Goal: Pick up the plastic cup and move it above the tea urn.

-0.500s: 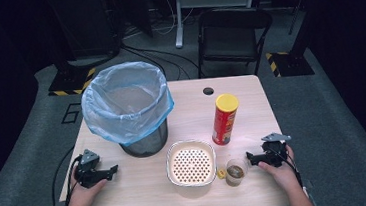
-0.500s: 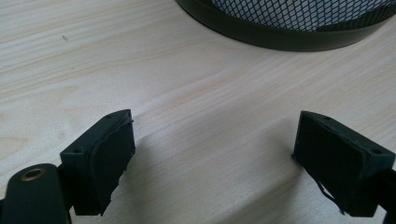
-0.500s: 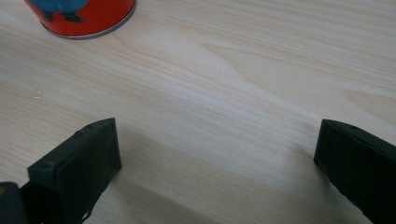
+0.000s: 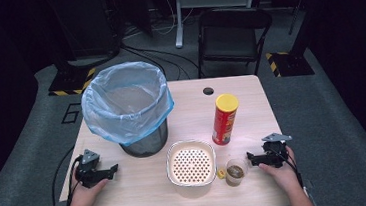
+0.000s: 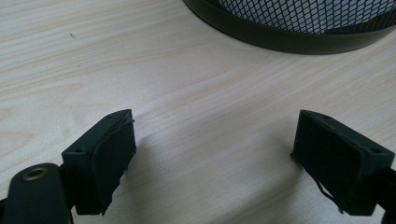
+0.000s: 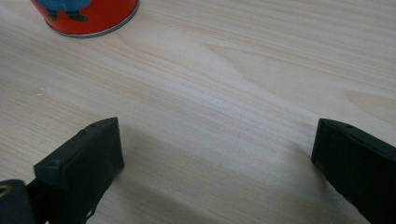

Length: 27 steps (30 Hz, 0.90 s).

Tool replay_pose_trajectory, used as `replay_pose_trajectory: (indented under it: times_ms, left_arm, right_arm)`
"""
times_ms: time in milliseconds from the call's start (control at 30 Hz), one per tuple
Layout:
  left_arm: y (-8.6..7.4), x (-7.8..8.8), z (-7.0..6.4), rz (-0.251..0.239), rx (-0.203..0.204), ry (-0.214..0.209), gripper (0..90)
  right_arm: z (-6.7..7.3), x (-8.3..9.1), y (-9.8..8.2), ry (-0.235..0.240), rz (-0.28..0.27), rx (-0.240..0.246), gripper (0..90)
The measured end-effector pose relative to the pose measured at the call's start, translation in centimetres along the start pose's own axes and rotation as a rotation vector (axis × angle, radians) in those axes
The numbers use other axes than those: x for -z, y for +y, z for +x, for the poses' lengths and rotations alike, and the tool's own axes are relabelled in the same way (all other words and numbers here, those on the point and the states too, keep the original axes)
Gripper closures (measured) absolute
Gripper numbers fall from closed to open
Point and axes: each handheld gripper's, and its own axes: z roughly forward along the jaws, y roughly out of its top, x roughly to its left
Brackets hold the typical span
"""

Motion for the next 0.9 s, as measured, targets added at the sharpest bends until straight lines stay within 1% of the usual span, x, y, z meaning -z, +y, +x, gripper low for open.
replay_pose_trajectory:
  times_ms: [33, 67, 100, 133, 267, 333, 367, 400, 433, 467, 500, 533, 567, 600, 633, 667, 700, 733, 767, 800, 900]
  left_arm:
    - [0.0, 0.0, 0.0, 0.0, 0.0, 0.0, 12.8]
    - [0.0, 0.0, 0.0, 0.0, 0.003, 0.003, 12.8]
    - [0.0, 0.0, 0.0, 0.0, 0.003, 0.003, 12.8]
    - [0.0, 0.0, -0.1, 0.0, 0.008, 0.007, 12.8]
    - [0.0, 0.0, -0.1, 0.0, 0.01, 0.01, 12.7]
    - [0.0, -0.1, -0.1, -0.002, 0.013, 0.012, 12.7]
    - [0.0, -0.1, -0.1, -0.002, 0.013, 0.012, 12.7]
    - [0.0, -0.1, -0.1, -0.002, 0.014, 0.013, 12.7]
    - [0.0, -0.1, -0.1, -0.001, 0.014, 0.013, 12.7]
    - [0.0, -0.1, -0.1, -0.002, 0.014, 0.013, 12.7]
    - [0.0, -0.1, -0.1, -0.002, 0.014, 0.013, 12.8]
    - [0.0, -0.1, -0.1, -0.002, 0.015, 0.013, 12.7]
    - [0.0, -0.1, -0.1, -0.002, 0.015, 0.013, 12.8]
    - [0.0, -0.1, -0.1, -0.001, 0.015, 0.013, 12.7]
    - [0.0, -0.1, -0.1, -0.001, 0.015, 0.013, 12.7]
    - [0.0, -0.1, -0.1, -0.001, 0.015, 0.013, 12.7]
    - [0.0, 0.0, -0.1, 0.002, 0.011, 0.014, 12.9]
    - [0.0, 0.0, -0.1, 0.002, 0.011, 0.014, 12.9]
    - [0.0, 0.1, -0.2, 0.008, 0.009, 0.006, 12.9]
    - [0.0, 0.1, -0.2, 0.009, 0.007, 0.005, 12.9]
    - [0.0, 0.1, -0.2, 0.008, 0.007, 0.004, 12.9]
  right_arm:
    - [0.0, 0.0, 0.0, 0.0, 0.0, 0.0, 2.1]
    - [-0.1, 0.1, 0.0, 0.0, -0.009, 0.008, 7.8]
    - [-0.1, 0.1, 0.0, 0.0, -0.009, 0.008, 7.8]
    - [-0.1, 0.3, -0.1, 0.004, -0.029, 0.009, 16.3]
    - [0.0, 0.4, -0.2, 0.008, -0.036, 0.011, 18.2]
    - [0.1, 0.5, -0.2, 0.022, -0.046, 0.021, 26.9]
    - [0.1, 0.5, -0.2, 0.022, -0.046, 0.021, 26.9]
    - [0.0, 0.7, -0.1, 0.033, -0.045, 0.024, 34.8]
    - [-0.1, 0.7, -0.1, 0.036, -0.04, 0.034, 36.0]
    - [-0.2, 0.8, 0.0, 0.049, -0.032, 0.04, 39.4]
    - [-0.2, 0.8, 0.0, 0.049, -0.032, 0.04, 39.4]
    - [-0.2, 1.1, 0.2, 0.052, -0.026, 0.035, 42.6]
    - [-0.2, 1.1, 0.2, 0.052, -0.026, 0.035, 42.6]
    - [0.0, 2.0, 0.3, 0.045, -0.056, 0.068, 45.4]
    - [0.0, 2.0, 0.3, 0.045, -0.056, 0.068, 45.4]
    - [0.2, 2.4, 0.3, 0.039, -0.068, 0.075, 46.3]
    - [0.7, 3.7, 0.3, 0.065, -0.11, 0.095, 48.7]
    - [0.7, 3.7, 0.3, 0.065, -0.11, 0.095, 48.7]
    - [0.8, 4.1, 0.3, 0.068, -0.112, 0.111, 48.7]
    - [1.5, 4.9, 0.1, 0.057, -0.115, 0.15, 45.9]
    - [2.3, 6.2, -0.2, 0.062, -0.13, 0.178, 41.1]
